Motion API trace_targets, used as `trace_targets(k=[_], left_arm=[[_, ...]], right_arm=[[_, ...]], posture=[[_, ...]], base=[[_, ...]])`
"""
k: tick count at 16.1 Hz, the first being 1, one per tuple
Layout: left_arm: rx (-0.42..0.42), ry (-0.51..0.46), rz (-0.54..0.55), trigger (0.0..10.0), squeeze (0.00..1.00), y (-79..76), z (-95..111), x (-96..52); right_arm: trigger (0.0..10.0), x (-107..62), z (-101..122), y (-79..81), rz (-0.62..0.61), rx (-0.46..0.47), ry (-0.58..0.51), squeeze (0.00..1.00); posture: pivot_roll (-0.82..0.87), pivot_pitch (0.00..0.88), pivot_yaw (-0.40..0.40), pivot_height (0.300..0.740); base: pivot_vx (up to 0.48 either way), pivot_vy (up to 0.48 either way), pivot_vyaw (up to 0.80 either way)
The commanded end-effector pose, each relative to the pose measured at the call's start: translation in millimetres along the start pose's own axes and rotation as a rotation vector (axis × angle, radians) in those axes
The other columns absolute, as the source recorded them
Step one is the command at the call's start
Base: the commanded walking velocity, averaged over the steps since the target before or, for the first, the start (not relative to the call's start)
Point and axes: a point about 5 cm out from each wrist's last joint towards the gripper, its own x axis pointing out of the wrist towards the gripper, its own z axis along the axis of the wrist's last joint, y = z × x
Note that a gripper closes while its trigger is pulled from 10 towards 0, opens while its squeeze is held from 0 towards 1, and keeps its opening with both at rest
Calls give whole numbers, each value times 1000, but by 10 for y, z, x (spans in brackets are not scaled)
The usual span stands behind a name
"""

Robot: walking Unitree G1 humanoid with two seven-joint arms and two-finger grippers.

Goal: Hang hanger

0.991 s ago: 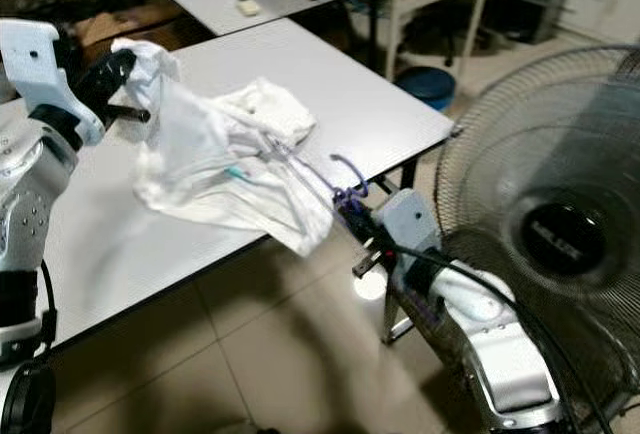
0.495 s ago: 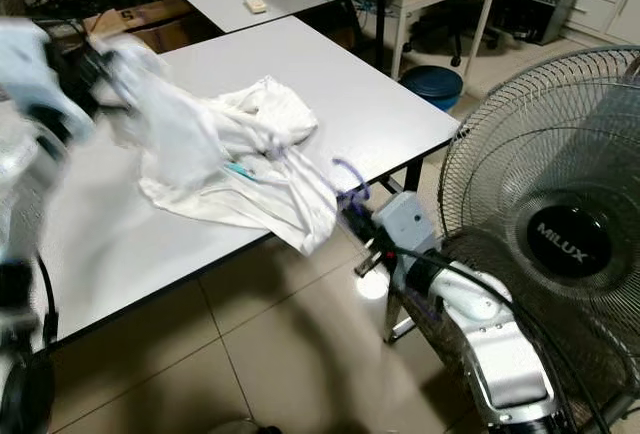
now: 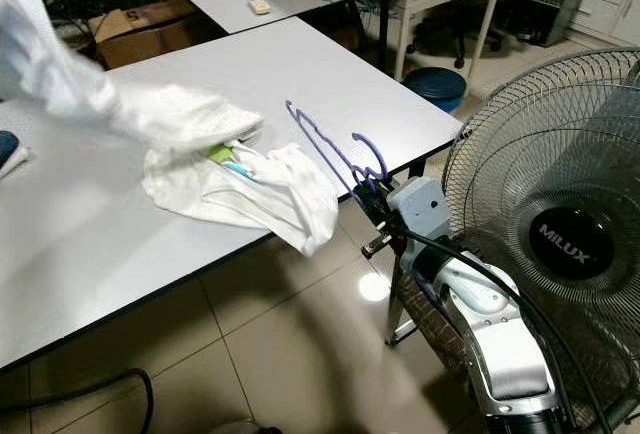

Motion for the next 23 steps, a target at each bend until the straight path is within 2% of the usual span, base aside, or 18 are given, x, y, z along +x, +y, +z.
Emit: trace_targets(k=[1, 2, 4, 5, 6, 7, 8, 9, 10, 11, 13, 14, 15, 16, 18, 19, 20, 23], left_arm=[[1, 64, -124, 0, 0, -293, -190, -67], [-19, 90, -183, 0, 0, -453, -275, -119], [-12, 209, -408, 0, 0, -957, -573, -362], [-11, 320, -501, 0, 0, -1175, -809, -554], [15, 428, -604, 0, 0, -1408, -1075, -818], [21, 455, -632, 0, 0, -1474, -1147, -906], [79, 569, -680, 10000, 0, -1615, -1405, -1159], [96, 651, -695, 10000, 86, -1676, -1553, -1314], [67, 690, -681, 10000, 1000, -1691, -1592, -1356], [30, 707, -676, 10000, 1000, -1700, -1588, -1357], [25, 695, -629, 10000, 1000, -1650, -1573, -1302], [50, 704, -532, 10000, 1000, -1466, -1611, -1233], [59, 709, -489, 10000, 1000, -1376, -1627, -1208], [67, 730, -409, 10000, 1000, -1180, -1654, -1169], [89, 747, -357, 10000, 1000, -949, -1662, -1157], [43, 728, -398, 10000, 1000, -938, -1620, -1168], [30, 733, -507, 10000, 1000, -951, -1590, -1241], [92, 855, -600, 10000, 1000, -838, -1657, -1407]], right_arm=[[10000, 11, 43, -6, -4, -5, -28, 0], [10000, 7, 43, -7, -5, -4, -29, 0], [10000, -16, 23, -3, -8, -1, -22, 0], [10000, -27, 12, 10, -7, 1, -17, 0], [10000, -41, -4, 19, -11, 5, -7, 0], [10000, -45, -9, 21, -14, 7, -3, 0], [10000, -69, -42, 33, -20, 11, 18, 0], [10000, -90, -64, 48, -24, 14, 31, 0], [10000, -110, -77, 59, -31, 23, 40, 0], [10000, -126, -88, 63, -40, 29, 49, 0], [10000, -140, -99, 65, -54, 36, 55, 0], [10000, -159, -121, 60, -80, 48, 68, 0], [10000, -168, -130, 58, -90, 53, 72, 0], [10000, -202, -151, 47, -113, 63, 85, 0], [10000, -291, -196, 6, -171, 73, 114, 0], [10000, -341, -198, -11, -181, 81, 114, 0], [10000, -402, -180, -11, -164, 89, 104, 0], [10000, -460, -78, -31, -122, 81, 53, 0]], posture=[[-88, 0, 135, 740], [-88, 0, 135, 740], [-89, 0, 136, 740], [-92, 0, 137, 740], [-94, 0, 137, 740], [-98, 0, 138, 740], [-104, 0, 138, 740], [-111, 0, 141, 740], [-114, 0, 143, 740], [-116, 0, 144, 740], [-115, 0, 145, 740], [-115, 0, 148, 740], [-115, 0, 149, 740], [-115, 0, 152, 740], [-122, 0, 158, 740], [-122, 0, 158, 740], [-126, 0, 159, 740], [-131, 0, 163, 740]], base=[[0, 0, 0], [0, 0, 0], [0, 0, 0], [0, 0, 0], [0, 0, 0], [0, 0, 0], [0, 0, 0], [0, 0, 0], [0, 0, 0], [0, 0, 0], [0, 0, 0], [0, 0, 0], [0, 0, 0], [0, 0, 0], [0, 0, 0], [0, 0, 0], [0, 0, 0], [0, 0, 0]])
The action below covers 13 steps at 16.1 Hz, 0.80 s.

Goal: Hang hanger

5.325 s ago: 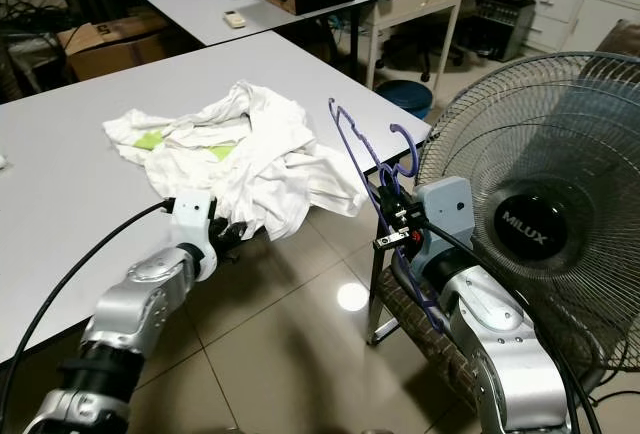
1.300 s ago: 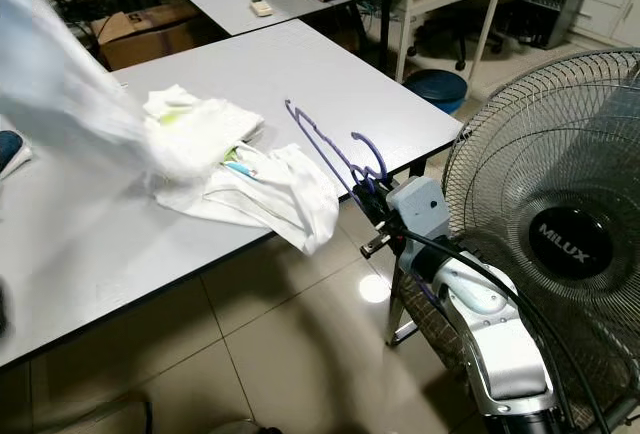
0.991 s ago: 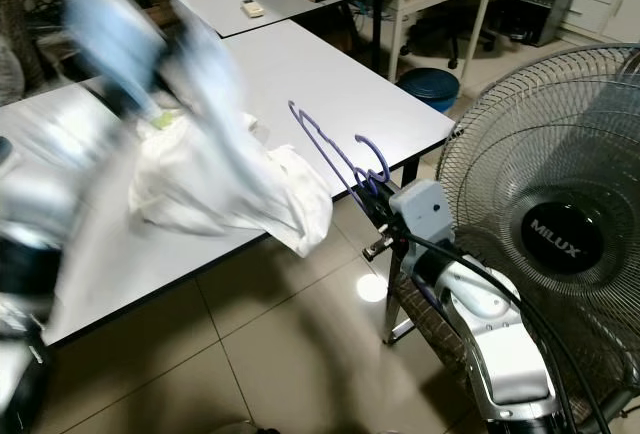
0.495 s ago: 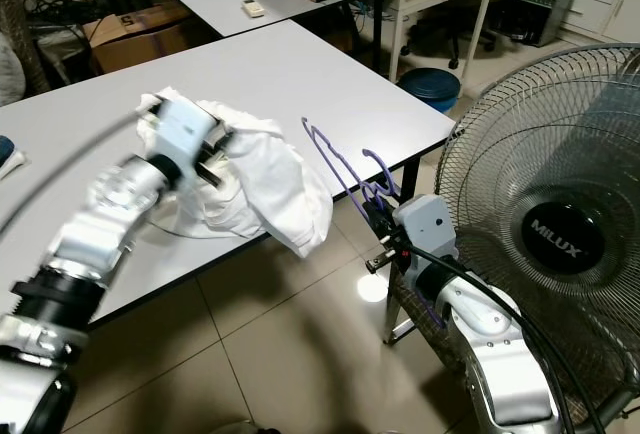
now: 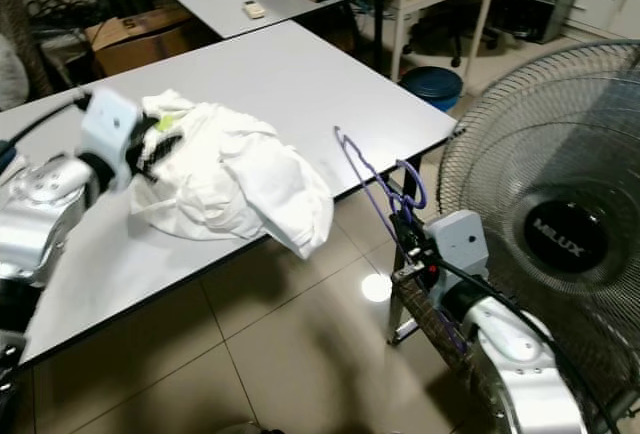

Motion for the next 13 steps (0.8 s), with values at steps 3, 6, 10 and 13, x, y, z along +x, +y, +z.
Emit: trace_targets(k=[3, 6, 10, 13], left_arm=[[-21, 121, -109, 10000, 0, 3, -162, -154], [-220, 150, -154, 10000, 0, -107, -231, -118], [-364, 152, -148, 10000, 0, -245, -285, -10], [-341, 169, -94, 9294, 0, -233, -298, 59]], right_arm=[[10000, -57, 156, 42, 92, -4, -73, 0], [10000, -79, 170, 92, 159, 6, -75, 0], [10000, -106, 186, 134, 201, 17, -78, 0], [10000, -112, 185, 152, 216, 14, -77, 0]], posture=[[-128, 0, 160, 740], [-124, 0, 156, 740], [-128, 0, 160, 740], [-128, 0, 160, 740]], base=[[0, 0, 0], [0, 0, 0], [0, 0, 0], [0, 0, 0]])
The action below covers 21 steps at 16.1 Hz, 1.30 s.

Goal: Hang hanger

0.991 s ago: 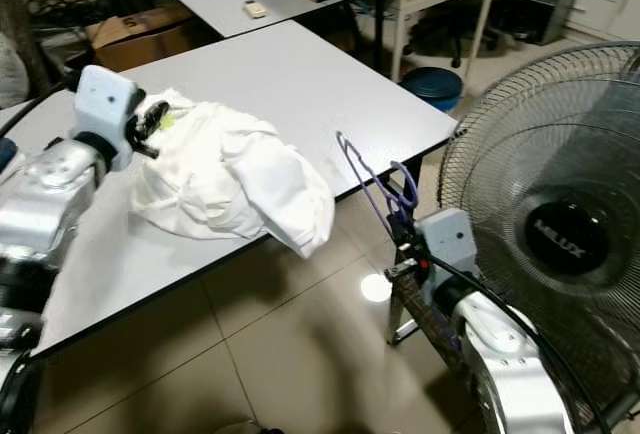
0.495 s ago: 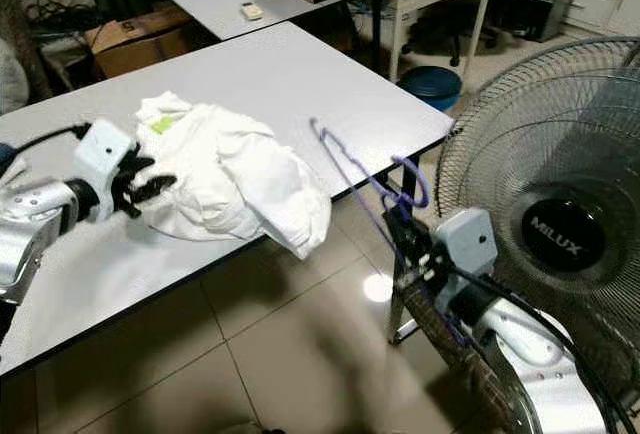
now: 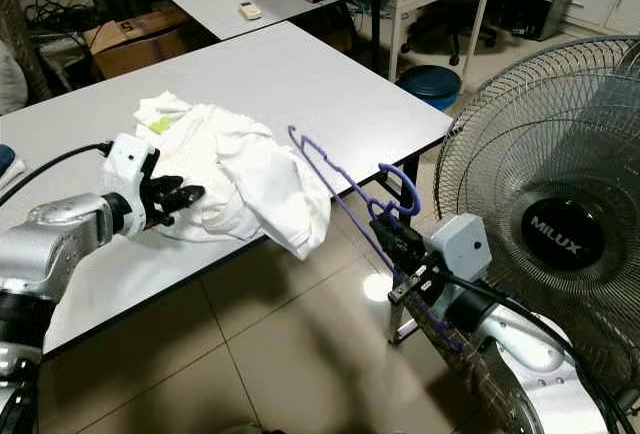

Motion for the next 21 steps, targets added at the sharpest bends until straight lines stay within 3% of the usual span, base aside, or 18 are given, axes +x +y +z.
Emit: trace_targets(k=[1, 2, 3, 8, 15, 21], left_arm=[[16, -11, 43, 5333, 0, 56, 45, -11], [25, -7, 58, 706, 0, 71, 48, -6], [35, -4, 90, 0, 0, 109, 51, -1], [48, 20, 129, 0, 0, 161, 24, 10], [48, 24, 70, 0, 0, 73, -6, 46], [48, 31, 56, 0, 0, 48, -34, 34]], right_arm=[[10000, -2, 39, 31, 24, 0, -14, 0], [10000, -2, 40, 31, 25, -1, -14, 0], [10000, 2, 43, 30, 26, -2, -14, 0], [10000, 10, 44, 38, 36, -2, -18, 0], [10000, 47, 47, 20, 2, 36, -8, 0], [10000, 64, 31, 56, 45, 35, 10, 0]], posture=[[-128, 0, 160, 740], [-128, 0, 160, 740], [-132, 0, 164, 740], [-129, 0, 162, 740], [-128, 0, 161, 740], [-128, 0, 156, 740]], base=[[0, 0, 0], [0, 0, 0], [0, 0, 0], [0, 0, 0], [0, 0, 0], [0, 0, 0]])
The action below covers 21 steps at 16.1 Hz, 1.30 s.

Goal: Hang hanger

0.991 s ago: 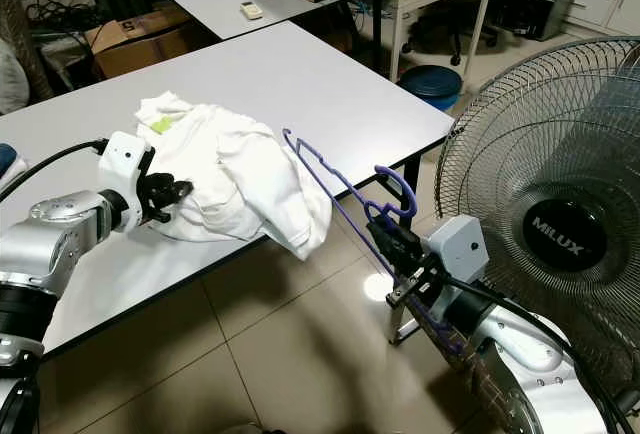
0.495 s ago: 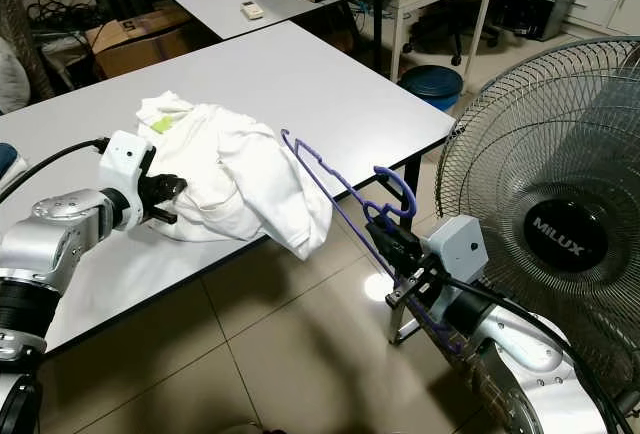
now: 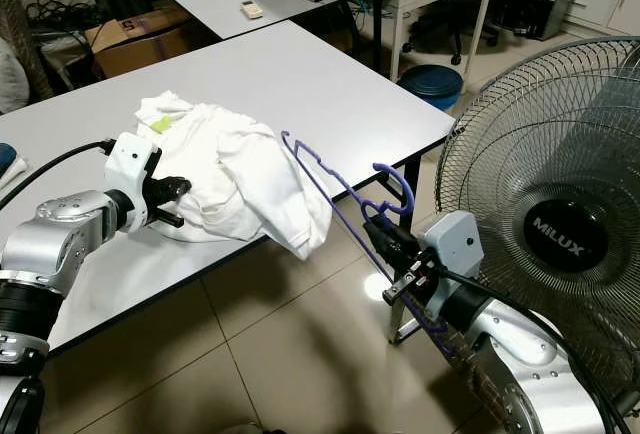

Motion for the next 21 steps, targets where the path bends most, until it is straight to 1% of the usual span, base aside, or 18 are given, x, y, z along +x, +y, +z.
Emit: trace_targets(k=[1, 5, 6, 7, 8, 9, 10, 15, 19, 20, 21], left_arm=[[14, 10, 2, 0, 0, 18, -14, -30], [43, -16, 26, 0, 0, 76, 65, -92], [43, -29, 58, 8157, 0, 122, 99, -105], [31, -38, 87, 10000, 0, 167, 118, -113], [25, -39, 82, 10000, 55, 168, 120, -115], [21, -40, 76, 10000, 208, 165, 120, -118], [8, -42, 47, 10000, 1000, 135, 121, -124], [-23, -40, 7, 10000, 1000, 87, 105, -129], [-14, -4, 47, 10000, 1000, 118, 46, -99], [-18, -1, 45, 10000, 463, 111, 39, -93], [-20, 9, 37, 10000, 0, 94, 23, -83]], right_arm=[[10000, 17, 43, 33, 24, -12, -12, 0], [10000, 31, 62, 16, 11, -10, -21, 0], [10000, 36, 65, 16, 10, -9, -25, 0], [10000, 39, 70, 18, 11, -6, -34, 0], [10000, 42, 80, -9, -18, -43, -34, 0], [10000, 43, 78, -16, -22, -49, -30, 0], [10000, 46, 67, -19, -19, -47, -22, 0], [10000, 47, 73, -7, -13, -52, -27, 0], [10000, 55, 79, 17, 2, -47, -42, 0], [10000, 52, 90, 22, 5, -66, -50, 0], [10000, 46, 92, 21, -1, -85, -51, 0]], posture=[[-128, 0, 156, 740], [-125, 0, 152, 740], [-125, 0, 152, 740], [-125, 0, 154, 740], [-125, 0, 155, 740], [-125, 0, 155, 740], [-125, 0, 154, 740], [-124, 0, 155, 740], [-122, 0, 156, 740], [-122, 0, 159, 740], [-122, 0, 159, 740]], base=[[0, 0, 0], [0, 0, 0], [0, 0, 0], [0, 0, 0], [0, 0, 0], [0, 0, 0], [0, 0, 0], [0, 0, 0], [0, 0, 0], [0, 0, 0], [0, 0, 0]])
